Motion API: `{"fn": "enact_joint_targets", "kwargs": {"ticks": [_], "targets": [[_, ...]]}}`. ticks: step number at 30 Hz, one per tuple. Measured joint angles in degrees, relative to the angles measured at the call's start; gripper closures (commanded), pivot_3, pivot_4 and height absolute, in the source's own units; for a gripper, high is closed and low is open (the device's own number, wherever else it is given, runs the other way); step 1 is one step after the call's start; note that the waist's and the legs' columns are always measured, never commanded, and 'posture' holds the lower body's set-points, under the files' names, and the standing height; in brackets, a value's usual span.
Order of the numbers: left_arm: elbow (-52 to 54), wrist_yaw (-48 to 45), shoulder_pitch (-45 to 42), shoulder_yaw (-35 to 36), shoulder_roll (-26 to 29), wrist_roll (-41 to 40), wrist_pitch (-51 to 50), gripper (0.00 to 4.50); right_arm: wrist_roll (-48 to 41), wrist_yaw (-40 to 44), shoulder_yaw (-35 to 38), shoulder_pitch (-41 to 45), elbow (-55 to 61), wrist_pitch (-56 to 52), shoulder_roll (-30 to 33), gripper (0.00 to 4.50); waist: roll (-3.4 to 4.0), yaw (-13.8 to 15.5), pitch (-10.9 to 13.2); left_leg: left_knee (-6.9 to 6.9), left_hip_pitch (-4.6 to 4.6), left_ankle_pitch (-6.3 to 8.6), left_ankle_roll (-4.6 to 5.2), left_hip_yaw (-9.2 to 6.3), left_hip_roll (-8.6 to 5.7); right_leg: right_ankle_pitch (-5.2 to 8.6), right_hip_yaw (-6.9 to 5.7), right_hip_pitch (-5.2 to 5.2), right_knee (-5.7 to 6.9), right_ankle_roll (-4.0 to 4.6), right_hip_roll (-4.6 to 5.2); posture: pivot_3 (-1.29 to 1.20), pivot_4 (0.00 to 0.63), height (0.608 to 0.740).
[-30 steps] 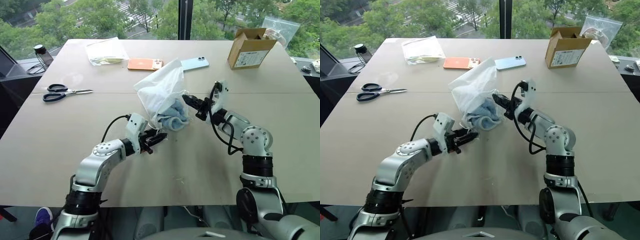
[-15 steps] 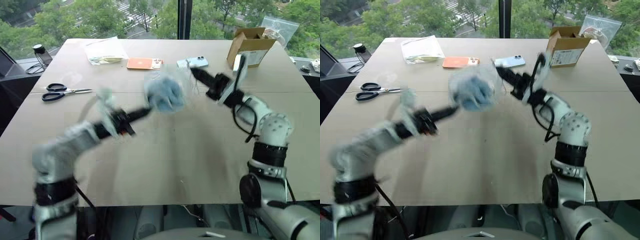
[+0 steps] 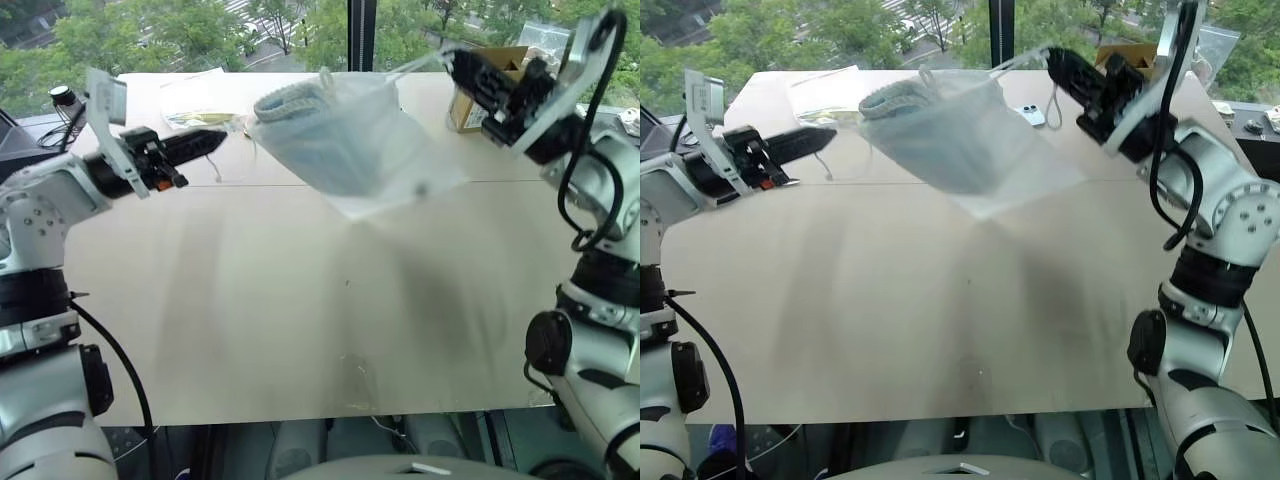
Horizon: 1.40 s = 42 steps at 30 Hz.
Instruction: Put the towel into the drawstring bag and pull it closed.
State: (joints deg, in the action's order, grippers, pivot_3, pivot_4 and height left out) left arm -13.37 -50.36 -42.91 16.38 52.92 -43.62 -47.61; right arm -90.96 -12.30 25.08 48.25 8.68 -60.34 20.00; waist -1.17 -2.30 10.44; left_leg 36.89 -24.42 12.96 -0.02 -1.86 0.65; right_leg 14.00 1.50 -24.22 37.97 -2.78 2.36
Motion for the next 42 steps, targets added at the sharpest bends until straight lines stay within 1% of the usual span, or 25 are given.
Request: {"fn": "enact_joint_targets", "kwargs": {"ticks": [1,2,4,6,7,9,11,13,15,16,17,19,21,22,24,27,28,30,31,32,33,35,38,40,42], "targets": [[-0.05,-0.15,-0.25,-0.04,-0.10,0.40,0.59,4.45,-0.51,-0.59,-0.27,-0.13,0.70,0.13,0.73,4.50,0.02,-0.07,0.01,0.06,-0.15,0.00,0.00,0.03,-0.01,-0.01,0.02,-0.15,0.05,-0.01,0.01,0.00,0.150,0.740],[-0.31,-0.55,-1.30,-0.17,-0.75,0.68,0.81,4.45,-0.90,-0.82,-1.14,-0.14,2.24,0.21,3.27,4.50,0.03,-0.03,0.02,0.17,-0.39,0.00,0.00,0.01,-0.02,-0.01,0.00,-0.34,0.10,-0.01,0.01,0.00,0.150,0.740],[-1.63,-0.69,-3.77,-0.11,-1.71,0.23,0.33,4.45,-1.56,-0.49,-1.95,0.56,4.10,0.26,6.21,4.50,0.01,-0.02,0.01,0.23,-0.45,0.00,0.00,-0.01,-0.02,-0.01,-0.04,-0.36,0.12,-0.01,0.00,0.00,0.150,0.740],[-4.33,-0.88,-9.53,1.10,-2.54,-1.70,-1.08,4.45,-1.78,0.81,-3.61,3.54,4.53,0.31,9.60,4.50,-0.05,0.03,0.09,0.33,-0.56,0.00,0.00,-0.09,-0.03,-0.01,-0.14,-0.40,0.12,-0.02,-0.04,0.00,0.150,0.740],[-5.21,-1.27,-13.96,2.19,-2.55,-3.30,-2.33,4.45,-2.35,1.54,-4.24,5.76,5.19,0.78,10.71,4.50,-0.09,-0.09,0.07,0.33,-0.52,0.00,0.01,-0.08,-0.02,-0.01,-0.12,-0.37,0.11,-0.02,-0.05,0.00,0.150,0.740],[-5.05,-1.79,-17.34,3.71,-2.55,-5.15,-3.32,4.45,-3.81,1.89,-4.52,6.34,5.95,1.99,10.59,4.50,-0.08,-0.23,0.06,0.29,-0.34,0.01,0.02,0.01,-0.02,-0.01,-0.01,-0.25,0.09,-0.02,-0.04,0.00,0.150,0.740],[-5.69,-1.07,-18.85,5.20,-3.16,-6.49,-4.78,4.45,-4.65,2.14,-5.02,4.99,5.90,3.19,10.12,4.50,-0.06,-0.23,0.05,0.28,-0.33,0.01,0.02,0.01,-0.01,-0.01,0.00,-0.26,0.12,-0.02,-0.04,0.00,0.150,0.740],[-8.25,1.05,-18.22,6.10,-5.12,-6.15,-4.65,4.45,-4.39,3.66,-5.98,0.08,5.15,4.30,8.07,4.50,-0.09,-0.06,-0.04,0.34,-0.25,0.01,0.02,-0.05,0.01,-0.01,-0.08,-0.13,0.15,-0.02,-0.06,0.00,0.150,0.740],[-8.45,3.59,-13.41,4.70,-8.59,-2.97,-2.55,4.45,-0.14,6.35,-8.49,-8.57,1.84,5.06,5.61,4.50,-0.08,0.18,-0.21,0.33,0.05,0.01,0.03,-0.03,-0.01,-0.01,-0.09,0.23,0.07,-0.02,-0.02,0.00,0.150,0.740],[-8.19,4.18,-10.83,3.28,-9.92,-1.77,-2.06,4.45,2.38,6.95,-9.84,-12.23,-0.34,5.13,4.97,4.50,-0.07,0.34,-0.19,0.36,0.01,0.01,0.03,-0.04,-0.04,-0.01,-0.10,0.23,0.07,-0.03,0.00,0.00,0.150,0.740],[-7.20,4.80,-7.49,1.57,-11.78,-0.37,-2.01,4.45,6.02,7.71,-11.74,-15.98,-2.71,5.15,4.62,4.50,-0.06,0.42,-0.15,0.45,-0.20,0.01,0.03,-0.05,-0.05,-0.03,-0.09,0.06,0.11,-0.05,0.03,0.00,0.150,0.740],[-5.84,5.63,-4.51,-0.65,-13.70,0.78,-2.17,4.45,8.18,8.42,-13.28,-17.15,-3.57,5.10,4.37,4.50,-0.09,0.33,0.04,0.65,-0.70,-0.01,0.03,0.01,-0.06,-0.08,0.05,-0.52,0.37,-0.12,0.05,0.00,0.150,0.740],[-3.91,5.70,-4.41,-1.24,-14.34,0.62,-2.60,4.45,7.22,8.85,-12.54,-13.14,-2.68,6.01,4.27,4.50,-0.08,-0.22,0.08,1.10,-1.31,-0.12,-0.16,-0.04,-0.04,-0.09,0.09,-1.17,0.83,-0.13,0.00,0.00,0.150,0.740],[-3.22,5.71,-5.21,-1.11,-14.33,0.49,-2.69,4.45,6.25,9.20,-11.17,-10.59,-1.67,7.02,4.29,4.50,-0.08,-0.33,0.08,1.15,-1.41,-0.14,-0.20,-0.06,-0.02,-0.09,0.15,-1.35,0.93,-0.13,-0.04,0.00,0.150,0.740],[-2.71,5.69,-7.21,0.51,-13.15,-0.19,-2.68,4.45,3.73,10.42,-7.96,-6.17,0.79,8.88,5.58,4.50,-0.08,-0.26,0.05,1.09,-1.23,-0.09,-0.10,-0.02,0.04,-0.08,0.07,-1.20,0.91,-0.10,-0.15,0.00,0.150,0.740],[-2.50,5.45,-7.18,1.91,-11.36,-0.34,-2.66,4.45,5.51,12.04,-7.77,-6.45,1.63,8.56,9.63,4.50,-0.07,-0.04,0.04,1.08,-1.15,-0.01,0.02,-0.01,0.02,-0.07,0.04,-1.07,0.88,-0.09,-0.13,0.00,0.150,0.740],[-2.46,5.43,-7.31,2.98,-11.33,-0.85,-3.02,4.45,4.71,11.78,-7.64,-6.09,1.42,8.67,9.22,4.50,-0.07,-0.01,0.04,1.18,-1.17,-0.01,0.03,0.01,0.02,-0.07,0.06,-1.07,0.93,-0.09,-0.12,0.00,0.150,0.740],[-2.58,5.57,-8.73,3.58,-11.48,-1.65,-3.50,4.45,2.70,11.43,-7.51,-3.90,1.33,9.11,8.87,4.50,-0.02,-0.07,0.17,1.38,-1.31,-0.01,0.03,0.00,0.01,-0.10,0.07,-1.12,1.01,-0.12,-0.12,0.00,0.150,0.740],[-2.56,5.63,-10.58,3.67,-11.48,-1.94,-3.58,4.45,1.74,11.49,-7.38,-0.58,1.62,9.28,9.44,4.50,-0.02,0.00,0.17,1.41,-1.28,-0.01,0.03,-0.03,-0.01,-0.13,0.05,-1.08,0.99,-0.15,-0.12,0.00,0.150,0.740],[-2.07,5.42,-11.23,3.63,-11.43,-1.88,-3.16,4.45,1.95,11.98,-7.37,0.71,2.63,9.33,10.80,4.50,-0.02,0.05,0.15,1.41,-1.19,-0.01,0.03,-0.05,-0.01,-0.13,0.02,-0.97,0.96,-0.15,-0.12,0.00,0.150,0.740],[-1.29,5.06,-10.81,3.47,-11.01,-1.15,-1.99,4.45,2.68,12.22,-7.21,0.89,3.83,9.38,12.13,4.50,-0.05,0.18,0.06,1.38,-1.00,0.00,0.04,-0.09,-0.01,-0.12,-0.03,-0.74,0.88,-0.15,-0.11,0.00,0.150,0.740],[-3.06,6.68,-9.64,3.34,-10.86,1.91,1.19,4.45,5.12,10.41,-6.55,-1.23,3.34,10.41,12.33,4.50,-0.12,0.36,0.02,1.14,-0.29,0.02,0.06,-0.06,0.00,-0.10,-0.05,-0.01,0.62,-0.13,-0.10,0.00,0.150,0.740],[-7.48,10.44,-9.29,2.69,-11.10,6.63,6.16,4.45,10.41,7.52,-6.65,-4.44,0.03,11.22,12.35,4.50,-0.11,0.47,0.06,1.18,-0.28,0.02,0.07,-0.05,-0.02,-0.11,-0.02,-0.01,0.68,-0.15,-0.09,0.00,0.150,0.740],[-12.98,16.84,-10.99,1.62,-11.30,12.16,12.06,4.45,15.42,6.22,-6.65,-4.90,-0.97,12.61,13.53,4.50,-0.09,0.60,0.07,1.22,-0.30,0.02,0.07,-0.06,-0.04,-0.11,-0.01,-0.05,0.78,-0.15,-0.09,0.00,0.150,0.740],[-18.69,24.73,-12.82,1.70,-11.56,16.78,18.61,4.45,22.33,6.12,-6.63,-5.23,-1.51,14.85,17.48,4.50,-0.10,0.85,0.07,1.23,-0.32,0.02,0.06,-0.07,-0.04,-0.11,-0.02,-0.07,0.79,-0.15,-0.08,0.00,0.150,0.740]]}}
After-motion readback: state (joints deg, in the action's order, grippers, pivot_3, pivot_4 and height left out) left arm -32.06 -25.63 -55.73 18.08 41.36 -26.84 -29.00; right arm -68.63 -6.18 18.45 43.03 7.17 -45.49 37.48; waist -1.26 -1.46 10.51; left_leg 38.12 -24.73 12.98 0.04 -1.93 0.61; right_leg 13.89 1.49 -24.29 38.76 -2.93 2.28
